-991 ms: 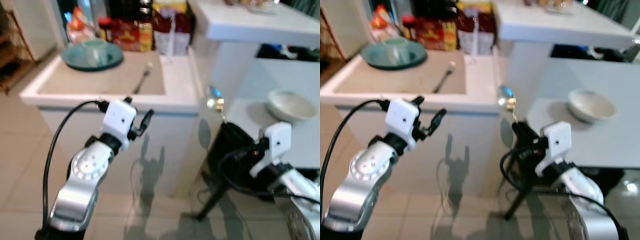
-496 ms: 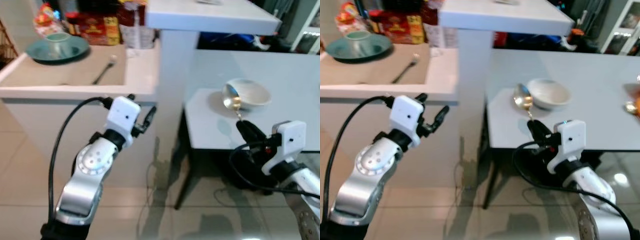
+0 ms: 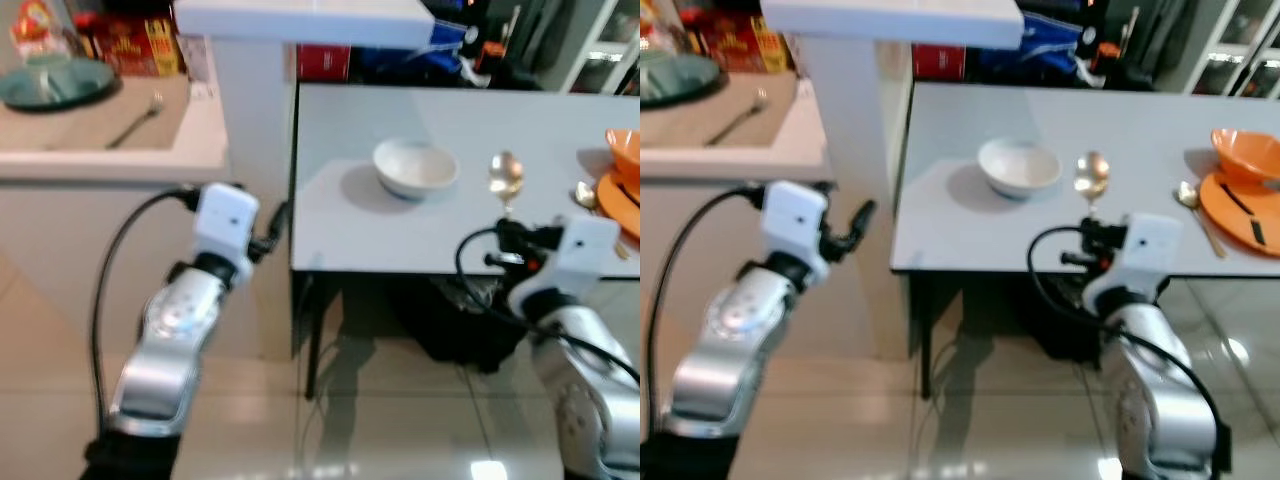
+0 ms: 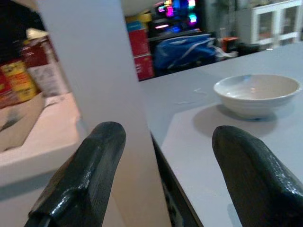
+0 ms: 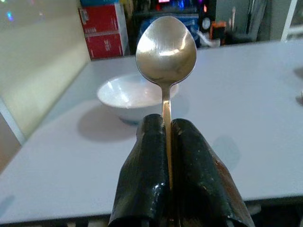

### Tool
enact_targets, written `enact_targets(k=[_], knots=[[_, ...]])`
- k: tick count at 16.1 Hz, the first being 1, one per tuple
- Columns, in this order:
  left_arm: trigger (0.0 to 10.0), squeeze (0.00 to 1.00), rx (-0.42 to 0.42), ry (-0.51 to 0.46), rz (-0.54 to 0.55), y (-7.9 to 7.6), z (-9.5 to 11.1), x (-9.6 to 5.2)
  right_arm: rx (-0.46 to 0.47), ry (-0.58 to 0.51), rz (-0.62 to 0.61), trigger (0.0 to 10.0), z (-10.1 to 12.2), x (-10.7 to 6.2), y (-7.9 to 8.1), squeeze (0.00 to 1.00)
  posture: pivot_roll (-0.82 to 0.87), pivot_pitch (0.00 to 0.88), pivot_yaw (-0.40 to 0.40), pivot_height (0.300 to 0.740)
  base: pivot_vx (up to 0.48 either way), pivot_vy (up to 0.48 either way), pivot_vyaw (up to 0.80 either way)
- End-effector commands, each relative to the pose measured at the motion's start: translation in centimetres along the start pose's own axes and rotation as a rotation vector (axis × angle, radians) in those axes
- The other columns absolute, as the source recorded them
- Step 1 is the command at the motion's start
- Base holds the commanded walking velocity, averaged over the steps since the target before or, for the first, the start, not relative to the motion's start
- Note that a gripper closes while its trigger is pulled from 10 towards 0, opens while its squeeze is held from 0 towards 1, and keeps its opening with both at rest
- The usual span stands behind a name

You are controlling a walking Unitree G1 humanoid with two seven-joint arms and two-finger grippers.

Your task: Setting the table

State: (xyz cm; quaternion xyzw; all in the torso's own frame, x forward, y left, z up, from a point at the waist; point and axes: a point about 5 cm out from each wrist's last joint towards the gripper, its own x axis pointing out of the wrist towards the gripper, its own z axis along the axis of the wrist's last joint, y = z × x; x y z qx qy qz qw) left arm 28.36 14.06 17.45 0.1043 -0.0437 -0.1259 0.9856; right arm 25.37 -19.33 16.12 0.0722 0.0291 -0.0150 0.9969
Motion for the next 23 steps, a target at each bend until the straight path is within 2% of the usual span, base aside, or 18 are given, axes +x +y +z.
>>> enact_targets(k=[1, 4, 7, 9, 13, 21, 23], knots=[[10.0, 0.00, -0.017, -0.004, -0.007, -0.4, 0.1, 0.1, -0.004, 0.040, -0.002, 10.0, -0.4, 0.0, 0.1, 0.00, -0.01, 0.000, -0.005, 0.740, 0.000, -0.446, 0.00], [10.0, 0.00, -0.030, 0.000, 0.021, 0.0, 0.0, -0.2, -0.031, 0.059, 0.051, 10.0, -0.9, 0.2, 1.7, 0.00, 0.00, 0.000, -0.010, 0.740, 0.000, -0.290, 0.00], [10.0, 0.00, -0.053, -0.021, -0.035, -0.4, 0.3, -0.2, -0.103, 0.132, 0.129, 10.0, -2.0, 0.2, 2.6, 0.00, 0.00, 0.000, -0.016, 0.740, 0.000, 0.000, 0.00], [10.0, 0.00, -0.060, -0.026, -0.053, -0.8, 0.4, -0.2, -0.145, 0.165, 0.145, 10.0, -2.4, 0.3, 2.7, 0.00, -0.01, 0.000, -0.020, 0.740, 0.154, 0.000, 0.00], [10.0, 0.00, -0.077, -0.028, -0.058, -0.9, 0.4, -0.2, -0.162, 0.164, 0.148, 10.0, -2.2, 0.7, 2.6, 0.00, -0.01, 0.000, -0.028, 0.740, 0.356, 0.000, 0.00], [10.0, 0.00, -0.071, -0.025, -0.067, -1.0, 0.4, -0.2, -0.165, 0.173, 0.157, 10.0, -2.2, 1.1, 2.9, 0.00, 0.00, 0.000, -0.034, 0.740, 0.360, 0.000, 0.00], [10.0, 0.00, -0.067, -0.023, -0.070, -1.0, 0.4, -0.3, -0.133, 0.189, 0.146, 10.0, -2.3, 1.2, 2.9, 0.00, 0.01, 0.004, -0.039, 0.740, 0.360, 0.000, 0.00]])
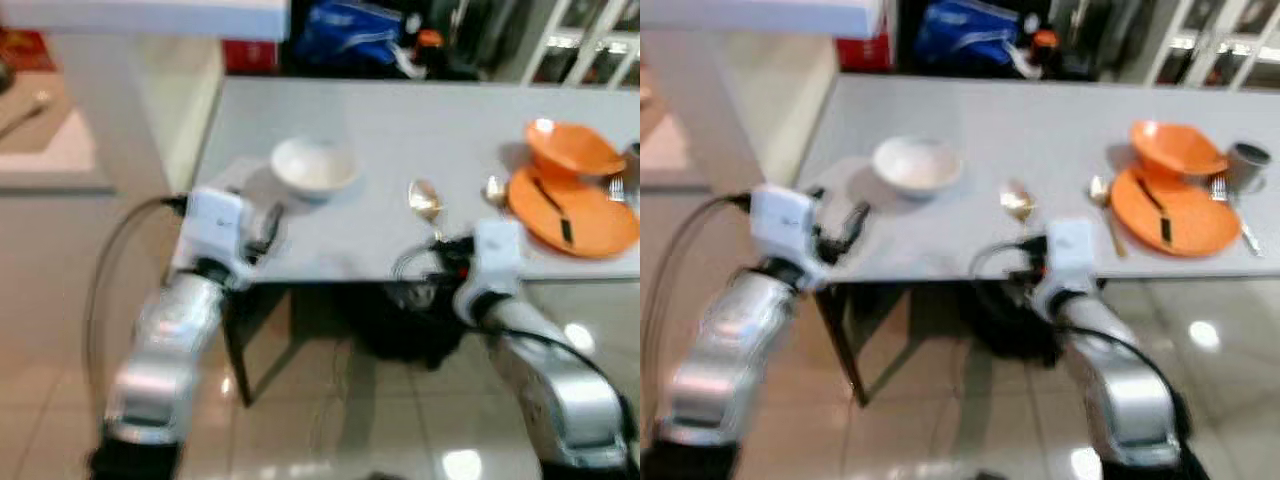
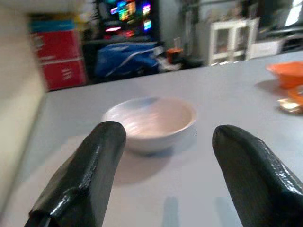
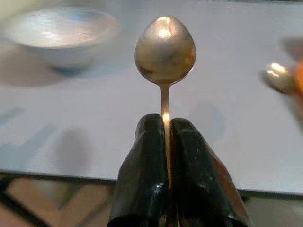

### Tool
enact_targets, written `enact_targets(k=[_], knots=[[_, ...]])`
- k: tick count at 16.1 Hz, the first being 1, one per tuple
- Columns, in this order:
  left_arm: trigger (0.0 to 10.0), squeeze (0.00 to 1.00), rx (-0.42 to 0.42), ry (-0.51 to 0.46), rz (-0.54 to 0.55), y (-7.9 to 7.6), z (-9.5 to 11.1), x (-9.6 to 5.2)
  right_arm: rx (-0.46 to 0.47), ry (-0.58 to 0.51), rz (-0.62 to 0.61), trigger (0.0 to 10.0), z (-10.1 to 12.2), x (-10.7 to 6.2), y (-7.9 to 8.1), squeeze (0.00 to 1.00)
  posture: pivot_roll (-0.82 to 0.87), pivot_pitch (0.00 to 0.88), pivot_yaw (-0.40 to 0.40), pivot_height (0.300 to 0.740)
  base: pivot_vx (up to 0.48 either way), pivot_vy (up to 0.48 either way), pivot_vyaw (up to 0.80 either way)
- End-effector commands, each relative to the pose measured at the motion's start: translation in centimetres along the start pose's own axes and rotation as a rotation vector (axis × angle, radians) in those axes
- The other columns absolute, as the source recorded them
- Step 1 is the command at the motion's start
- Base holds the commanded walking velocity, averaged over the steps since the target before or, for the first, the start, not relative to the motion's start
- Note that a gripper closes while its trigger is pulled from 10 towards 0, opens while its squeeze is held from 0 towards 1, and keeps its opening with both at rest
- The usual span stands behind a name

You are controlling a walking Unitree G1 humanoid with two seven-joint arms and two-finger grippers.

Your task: Setting the table

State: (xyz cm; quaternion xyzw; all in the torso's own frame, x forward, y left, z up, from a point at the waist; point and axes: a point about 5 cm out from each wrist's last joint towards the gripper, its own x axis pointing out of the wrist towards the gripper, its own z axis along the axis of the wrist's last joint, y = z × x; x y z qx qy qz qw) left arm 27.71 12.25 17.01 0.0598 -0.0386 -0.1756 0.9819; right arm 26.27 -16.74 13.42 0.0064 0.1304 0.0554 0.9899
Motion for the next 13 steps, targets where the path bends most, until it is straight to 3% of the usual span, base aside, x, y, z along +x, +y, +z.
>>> enact_targets(k=[1, 5, 7, 13], knots=[[10.0, 0.00, 0.027, -0.011, 0.025, 0.9, 0.5, -0.2, 0.000, -0.027, 0.021, 10.0, 0.8, 0.1, 0.5, 0.00, 0.01, 0.004, -0.039, 0.740, 0.360, 0.000, 0.00], [10.0, 0.00, 0.033, -0.001, -0.009, 0.7, 0.5, -0.5, -0.036, -0.027, 0.020, 10.0, 1.0, 0.5, 0.4, 0.00, 0.00, 0.031, -0.025, 0.740, 0.360, 0.000, 0.00], [10.0, 0.00, 0.054, -0.020, -0.163, -1.1, 0.8, -0.5, -0.050, -0.056, 0.001, 10.0, 1.9, 1.3, -0.4, 0.00, 0.01, 0.059, -0.024, 0.740, 0.000, 0.000, 0.00], [10.0, 0.00, 0.021, -0.032, -0.349, -3.2, 1.2, -2.1, -0.110, 0.010, -0.087, 10.0, 1.3, 2.8, -3.2, 0.00, 0.02, 0.127, -0.028, 0.740, 0.000, 0.000, 0.00]])
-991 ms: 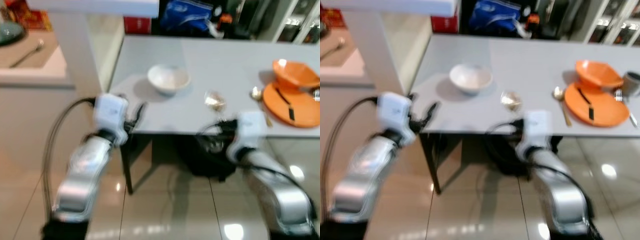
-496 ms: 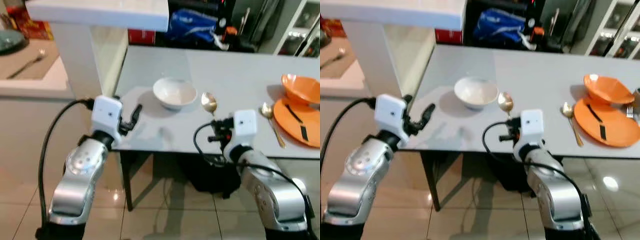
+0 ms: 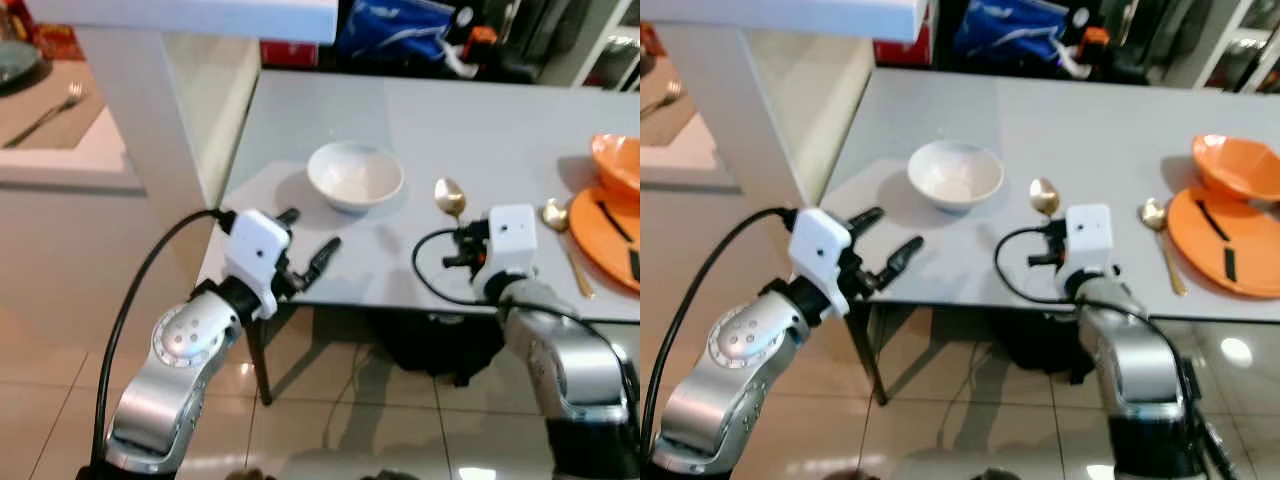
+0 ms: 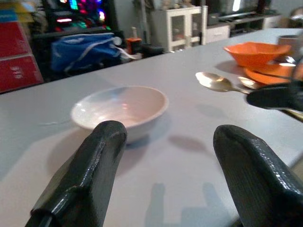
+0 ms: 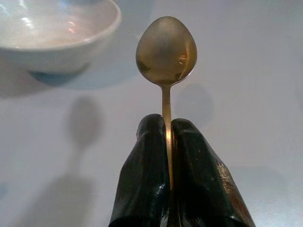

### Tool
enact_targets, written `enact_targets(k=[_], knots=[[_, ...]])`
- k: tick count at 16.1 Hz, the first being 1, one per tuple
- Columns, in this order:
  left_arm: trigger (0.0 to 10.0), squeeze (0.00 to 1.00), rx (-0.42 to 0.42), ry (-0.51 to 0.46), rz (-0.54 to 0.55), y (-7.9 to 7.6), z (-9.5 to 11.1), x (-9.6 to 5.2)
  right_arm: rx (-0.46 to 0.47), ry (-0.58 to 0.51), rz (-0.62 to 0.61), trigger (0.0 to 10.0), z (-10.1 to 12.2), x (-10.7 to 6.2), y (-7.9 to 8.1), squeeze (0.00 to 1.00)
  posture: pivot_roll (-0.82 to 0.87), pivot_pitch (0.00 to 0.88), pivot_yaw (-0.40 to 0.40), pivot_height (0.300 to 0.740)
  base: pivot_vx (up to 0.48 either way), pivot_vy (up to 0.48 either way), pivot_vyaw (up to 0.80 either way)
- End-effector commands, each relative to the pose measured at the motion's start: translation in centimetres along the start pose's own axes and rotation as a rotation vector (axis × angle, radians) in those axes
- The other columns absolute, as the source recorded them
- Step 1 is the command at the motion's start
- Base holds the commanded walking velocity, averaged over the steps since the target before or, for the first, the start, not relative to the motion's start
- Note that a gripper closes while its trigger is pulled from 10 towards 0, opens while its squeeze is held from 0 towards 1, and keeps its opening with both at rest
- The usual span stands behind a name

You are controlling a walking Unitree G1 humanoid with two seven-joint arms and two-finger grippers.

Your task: Setting the table

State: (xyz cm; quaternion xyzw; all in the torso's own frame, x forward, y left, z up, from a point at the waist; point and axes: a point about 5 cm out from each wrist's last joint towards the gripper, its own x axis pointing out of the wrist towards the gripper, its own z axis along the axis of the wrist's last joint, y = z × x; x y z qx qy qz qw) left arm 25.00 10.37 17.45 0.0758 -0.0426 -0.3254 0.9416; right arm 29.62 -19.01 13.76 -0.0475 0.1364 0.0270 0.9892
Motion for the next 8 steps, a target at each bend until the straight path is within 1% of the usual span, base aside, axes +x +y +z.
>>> enact_targets(k=[1, 2, 3, 4, 5, 7, 8], knots=[[10.0, 0.00, -0.004, -0.008, -0.054, -0.8, 0.3, 0.0, -0.009, -0.005, -0.018, 10.0, 0.0, 0.3, -0.7, 0.00, 0.02, 0.127, -0.028, 0.740, 0.000, 0.000, 0.00], [10.0, 0.00, 0.006, 0.001, -0.108, -1.4, 0.4, 0.1, 0.009, 0.011, -0.020, 10.0, -0.3, 1.3, -1.2, 0.00, 0.02, 0.140, -0.024, 0.740, 0.000, 0.000, 0.00], [10.0, 0.00, 0.023, 0.009, -0.119, -1.5, 0.3, 0.1, 0.020, 0.010, -0.015, 10.0, -0.4, 1.7, -1.2, 0.00, 0.02, 0.142, -0.021, 0.740, 0.000, 0.000, 0.00], [10.0, 0.00, 0.045, 0.018, -0.125, -1.4, 0.3, 0.2, 0.033, 0.016, 0.001, 10.0, -0.4, 2.7, -1.1, 0.00, 0.02, 0.149, -0.017, 0.740, 0.000, 0.000, 0.00], [10.0, 0.00, 0.048, 0.020, -0.126, -1.3, 0.4, 0.4, 0.024, 0.020, 0.010, 10.0, -0.4, 3.6, -1.0, 0.00, 0.02, 0.155, -0.021, 0.740, 0.000, 0.000, 0.00], [10.0, 0.00, 0.065, 0.025, -0.141, -1.5, 0.5, 0.5, 0.026, 0.023, 0.015, 10.0, -0.5, 4.5, -0.8, 0.00, 0.04, 0.161, -0.026, 0.740, 0.000, 0.000, 0.00], [10.0, 0.00, 0.067, 0.026, -0.143, -1.6, 0.6, 0.5, 0.021, 0.025, 0.014, 10.0, -0.5, 4.7, -0.8, 0.00, 0.04, 0.163, -0.026, 0.740, 0.000, 0.000, 0.00]])
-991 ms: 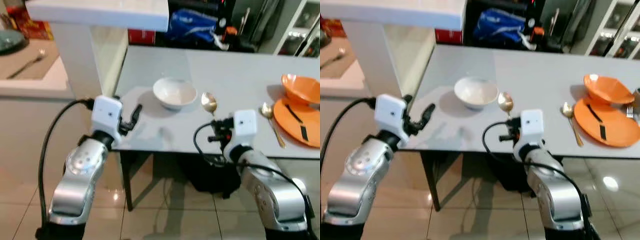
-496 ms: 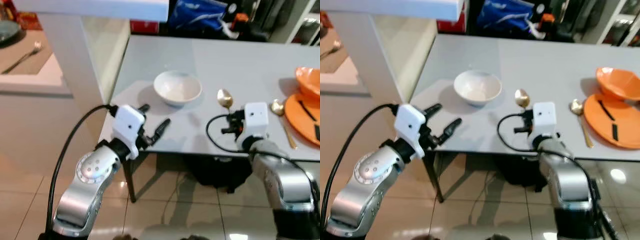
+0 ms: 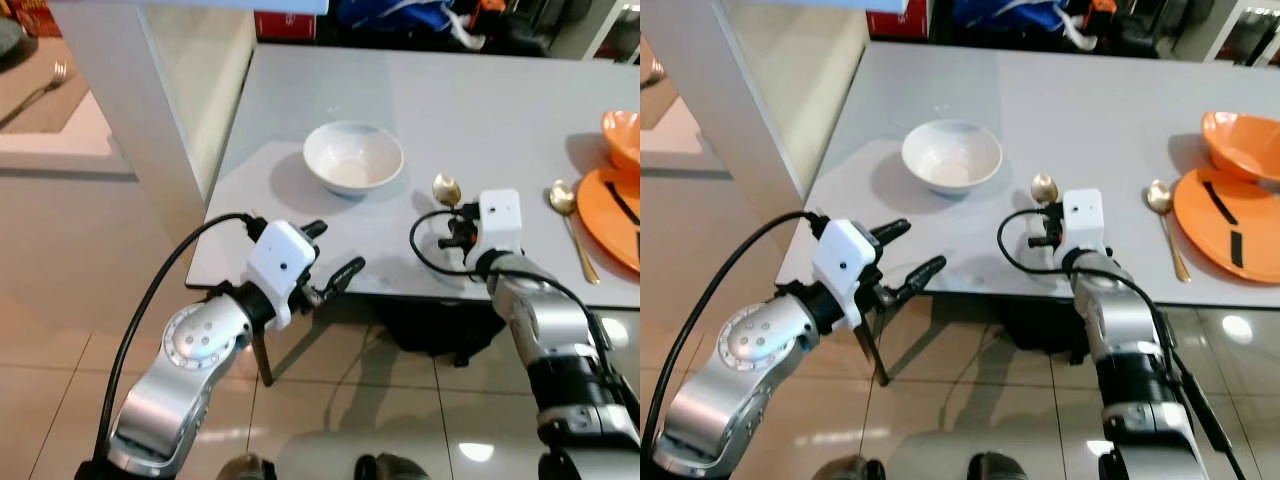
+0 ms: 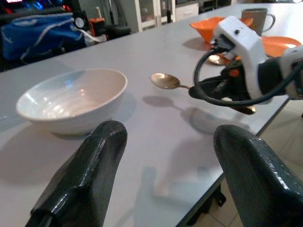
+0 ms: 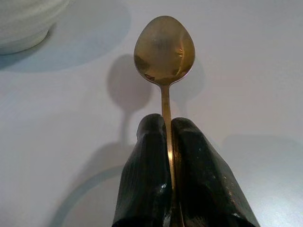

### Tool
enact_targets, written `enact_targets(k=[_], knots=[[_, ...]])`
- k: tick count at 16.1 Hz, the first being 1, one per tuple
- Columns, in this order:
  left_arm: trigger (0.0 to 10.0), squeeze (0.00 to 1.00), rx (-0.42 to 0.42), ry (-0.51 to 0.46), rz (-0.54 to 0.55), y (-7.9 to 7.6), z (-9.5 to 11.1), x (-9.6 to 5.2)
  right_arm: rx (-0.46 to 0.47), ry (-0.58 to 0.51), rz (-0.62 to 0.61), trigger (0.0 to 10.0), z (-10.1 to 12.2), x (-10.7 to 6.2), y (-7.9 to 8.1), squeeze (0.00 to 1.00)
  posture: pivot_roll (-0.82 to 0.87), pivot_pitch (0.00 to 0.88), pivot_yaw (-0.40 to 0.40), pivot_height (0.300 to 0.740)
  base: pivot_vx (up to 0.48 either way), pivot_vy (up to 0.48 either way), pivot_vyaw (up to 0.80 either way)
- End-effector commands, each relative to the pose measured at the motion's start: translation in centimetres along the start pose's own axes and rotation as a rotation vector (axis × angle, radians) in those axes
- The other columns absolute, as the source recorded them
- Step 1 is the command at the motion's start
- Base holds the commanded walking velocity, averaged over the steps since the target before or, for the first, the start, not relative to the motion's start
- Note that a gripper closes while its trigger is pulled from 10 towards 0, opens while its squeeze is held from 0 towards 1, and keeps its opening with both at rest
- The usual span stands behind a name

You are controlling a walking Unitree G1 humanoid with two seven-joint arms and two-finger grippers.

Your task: Setting the table

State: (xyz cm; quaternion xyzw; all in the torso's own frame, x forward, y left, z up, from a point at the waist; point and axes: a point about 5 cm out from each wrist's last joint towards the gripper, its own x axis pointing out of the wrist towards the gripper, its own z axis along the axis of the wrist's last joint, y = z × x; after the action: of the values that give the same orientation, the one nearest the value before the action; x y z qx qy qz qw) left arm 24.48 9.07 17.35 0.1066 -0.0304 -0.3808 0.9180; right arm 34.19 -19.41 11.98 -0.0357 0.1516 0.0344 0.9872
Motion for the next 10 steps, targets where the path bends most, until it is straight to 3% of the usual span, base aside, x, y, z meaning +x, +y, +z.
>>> enact_targets(k=[1, 10], knots=[[10.0, 0.00, 0.020, -0.006, -0.033, -0.3, 0.5, 0.2, 0.017, -0.009, -0.023, 10.0, 0.0, 0.5, -0.2, 0.00, 0.04, 0.164, -0.022, 0.740, 0.000, 0.000, 0.00], [10.0, 0.00, 0.032, 0.018, -0.096, -0.7, 0.5, 0.4, 0.038, 0.007, -0.116, 10.0, -0.3, 3.2, 0.0, 0.00, 0.06, 0.160, 0.007, 0.740, 0.000, 0.000, 0.00]])
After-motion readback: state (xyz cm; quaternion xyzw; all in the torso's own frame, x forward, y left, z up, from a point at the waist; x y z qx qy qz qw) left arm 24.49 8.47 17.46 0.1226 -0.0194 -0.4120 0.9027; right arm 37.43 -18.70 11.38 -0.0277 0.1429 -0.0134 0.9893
